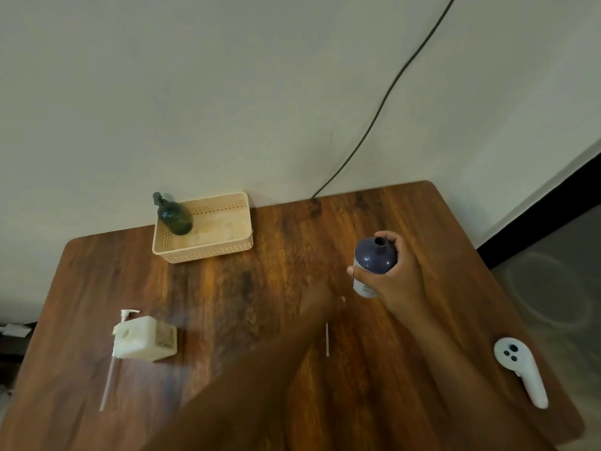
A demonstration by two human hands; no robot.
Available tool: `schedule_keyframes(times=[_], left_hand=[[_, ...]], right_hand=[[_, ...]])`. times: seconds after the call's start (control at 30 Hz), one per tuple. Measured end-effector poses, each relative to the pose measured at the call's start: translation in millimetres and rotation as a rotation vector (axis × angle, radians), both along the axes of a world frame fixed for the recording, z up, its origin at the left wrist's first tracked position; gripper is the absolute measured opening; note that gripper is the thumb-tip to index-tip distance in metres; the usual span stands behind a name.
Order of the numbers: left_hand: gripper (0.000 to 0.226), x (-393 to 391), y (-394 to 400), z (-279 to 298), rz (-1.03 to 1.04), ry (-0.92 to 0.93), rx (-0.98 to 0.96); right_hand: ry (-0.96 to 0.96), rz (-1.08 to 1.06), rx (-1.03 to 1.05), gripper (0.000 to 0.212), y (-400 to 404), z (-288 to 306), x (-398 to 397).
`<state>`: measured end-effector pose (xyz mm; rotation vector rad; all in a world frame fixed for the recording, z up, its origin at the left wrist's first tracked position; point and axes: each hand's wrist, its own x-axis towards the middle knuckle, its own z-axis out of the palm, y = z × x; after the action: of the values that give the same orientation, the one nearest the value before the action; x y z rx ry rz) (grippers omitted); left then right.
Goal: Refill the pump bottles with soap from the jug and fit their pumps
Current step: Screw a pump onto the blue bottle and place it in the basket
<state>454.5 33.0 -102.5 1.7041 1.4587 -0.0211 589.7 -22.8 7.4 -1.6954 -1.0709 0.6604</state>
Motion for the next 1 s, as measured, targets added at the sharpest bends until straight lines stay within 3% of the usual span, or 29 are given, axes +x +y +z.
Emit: schedule_keyframes(times=[0.23, 0.47, 0.7, 1.0], left_hand=[[0.021, -7, -7, -17, -0.002, 0.062, 0.023], [0.029, -92, 17, 25, 0.251, -0.15, 0.121], [0.041, -206, 70, 142, 0.265, -0.128, 0.401], [0.048, -299, 97, 360, 0.3, -0.246, 0.798]], right_hand=[[0.014, 0.046, -0.034, 0.083, 5, -8, -15], [-0.037, 0.18, 0.006, 0.077, 36, 15, -66], [0.007, 0.308, 0.059, 0.079, 83, 65, -144], [-0.019, 0.432, 0.288, 0.077, 114, 191, -222]])
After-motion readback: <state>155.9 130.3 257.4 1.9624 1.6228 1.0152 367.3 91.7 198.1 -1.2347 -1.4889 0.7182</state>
